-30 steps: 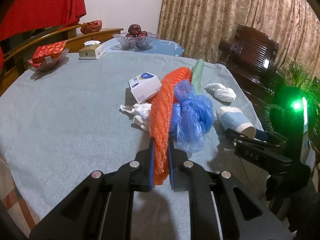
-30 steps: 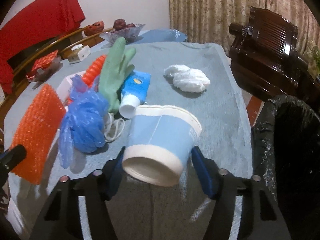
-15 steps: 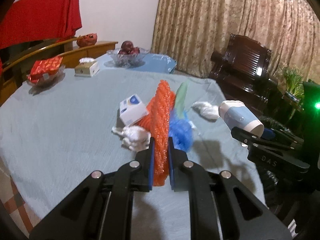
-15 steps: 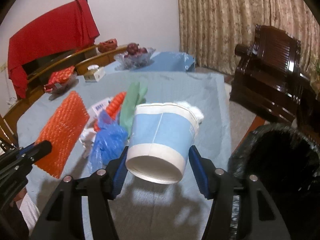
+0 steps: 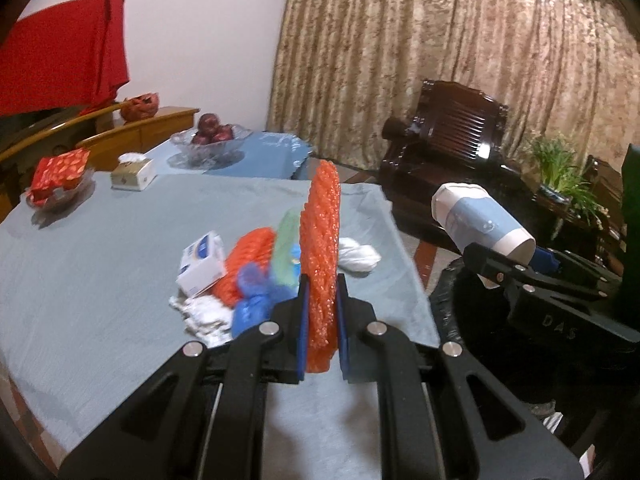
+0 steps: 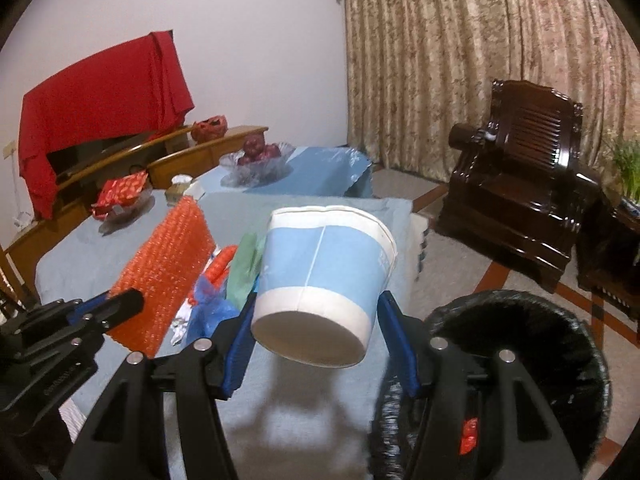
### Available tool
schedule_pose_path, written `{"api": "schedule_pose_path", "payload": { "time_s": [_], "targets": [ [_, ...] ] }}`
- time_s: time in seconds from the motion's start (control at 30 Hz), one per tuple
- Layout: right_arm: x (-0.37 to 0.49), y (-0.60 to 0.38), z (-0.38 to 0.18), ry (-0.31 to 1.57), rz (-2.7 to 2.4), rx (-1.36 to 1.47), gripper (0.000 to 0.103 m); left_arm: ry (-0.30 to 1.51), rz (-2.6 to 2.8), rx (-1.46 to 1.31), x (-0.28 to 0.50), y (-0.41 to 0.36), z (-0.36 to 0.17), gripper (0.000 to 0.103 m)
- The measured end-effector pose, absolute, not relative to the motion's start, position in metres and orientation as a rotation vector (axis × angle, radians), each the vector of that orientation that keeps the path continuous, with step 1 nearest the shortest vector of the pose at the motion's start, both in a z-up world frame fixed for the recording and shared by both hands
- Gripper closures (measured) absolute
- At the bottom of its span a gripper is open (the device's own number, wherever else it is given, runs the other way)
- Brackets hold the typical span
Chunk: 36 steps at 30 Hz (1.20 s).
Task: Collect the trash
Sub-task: 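Carry the mesh and cup over the bin and open both tools to drop them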
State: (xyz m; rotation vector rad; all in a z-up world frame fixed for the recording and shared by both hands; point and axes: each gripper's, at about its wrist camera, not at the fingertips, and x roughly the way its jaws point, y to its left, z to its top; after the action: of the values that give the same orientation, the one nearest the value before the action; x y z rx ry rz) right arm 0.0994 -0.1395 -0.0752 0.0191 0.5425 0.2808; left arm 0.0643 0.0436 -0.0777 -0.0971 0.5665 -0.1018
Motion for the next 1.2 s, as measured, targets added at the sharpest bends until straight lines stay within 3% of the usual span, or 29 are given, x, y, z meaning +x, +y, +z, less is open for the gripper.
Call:
{"api": "schedule_pose_path", "payload": {
  "time_s": [0.33, 1.07, 1.2],
  "targets": [
    [0.084, -0.206, -0.065, 0.521, 0.154, 0.042, 0.045, 0.555, -0.240, -0.060, 0.076, -0.022, -0.071, 0.092],
    [0.069, -0.322, -0.104, 0.602, -0.107, 0.104, 0.044, 0.636, -0.503, 0.028, 0.109, -0.147, -0.102, 0.092],
    [0.068, -0.329, -0.116, 0.635, -0.119, 0.114, 0.041, 0.656, -0.534, 0.044, 0.112, -0.160, -0.110, 0.087]
  ]
}}
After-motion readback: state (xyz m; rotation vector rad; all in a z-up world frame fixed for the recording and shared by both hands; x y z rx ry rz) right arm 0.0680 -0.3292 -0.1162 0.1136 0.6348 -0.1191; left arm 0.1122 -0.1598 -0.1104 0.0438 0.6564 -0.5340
